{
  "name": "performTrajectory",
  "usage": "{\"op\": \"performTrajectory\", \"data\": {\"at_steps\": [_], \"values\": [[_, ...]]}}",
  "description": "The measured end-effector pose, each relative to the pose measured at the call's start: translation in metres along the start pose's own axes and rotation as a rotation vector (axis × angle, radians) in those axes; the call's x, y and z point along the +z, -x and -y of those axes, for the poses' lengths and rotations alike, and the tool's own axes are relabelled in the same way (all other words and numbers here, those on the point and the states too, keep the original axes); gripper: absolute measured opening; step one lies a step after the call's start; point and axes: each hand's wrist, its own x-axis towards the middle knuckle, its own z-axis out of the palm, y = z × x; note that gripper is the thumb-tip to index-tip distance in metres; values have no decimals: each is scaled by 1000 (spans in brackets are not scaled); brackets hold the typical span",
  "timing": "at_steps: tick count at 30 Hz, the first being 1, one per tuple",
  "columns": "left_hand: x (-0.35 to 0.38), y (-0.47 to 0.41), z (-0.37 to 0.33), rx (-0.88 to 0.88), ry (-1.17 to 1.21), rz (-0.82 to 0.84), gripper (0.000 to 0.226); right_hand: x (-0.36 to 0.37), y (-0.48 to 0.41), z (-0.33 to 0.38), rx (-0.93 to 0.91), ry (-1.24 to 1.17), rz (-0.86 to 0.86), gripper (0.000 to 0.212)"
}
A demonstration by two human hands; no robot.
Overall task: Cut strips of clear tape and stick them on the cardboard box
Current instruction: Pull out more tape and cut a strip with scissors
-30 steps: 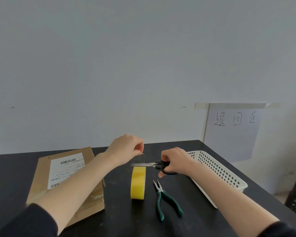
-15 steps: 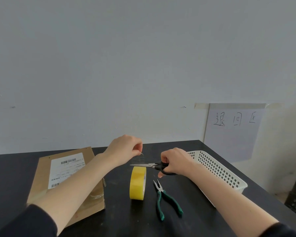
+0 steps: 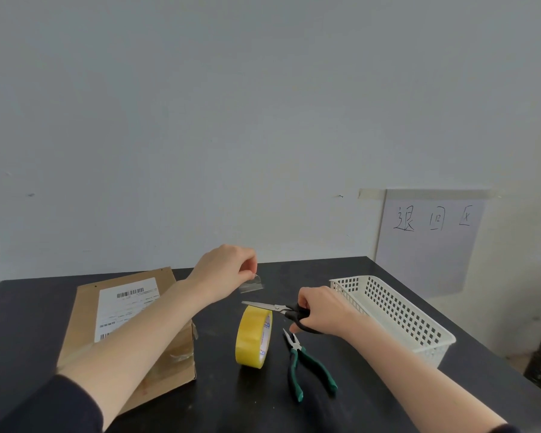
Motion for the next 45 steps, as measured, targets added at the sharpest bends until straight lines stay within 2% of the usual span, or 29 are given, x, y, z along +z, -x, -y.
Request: {"op": "performTrajectory", "data": {"at_steps": [7,18,26,37,45], "values": [[2,4,3,6,8,1,8,25,4,-5,60,-162,-9,34],[8,10,5,0,9,4,4,49,11,-10,112,-444,21,34],[12,11,7,2,21,11,1,65,13,-8,112,-467,-34,32],[13,11,8,3,24,6,9,62,16,-10,135,-478,-113,25],[14,9,6,10,25,2,4,46,17,-24,205,-436,-144,31]]}}
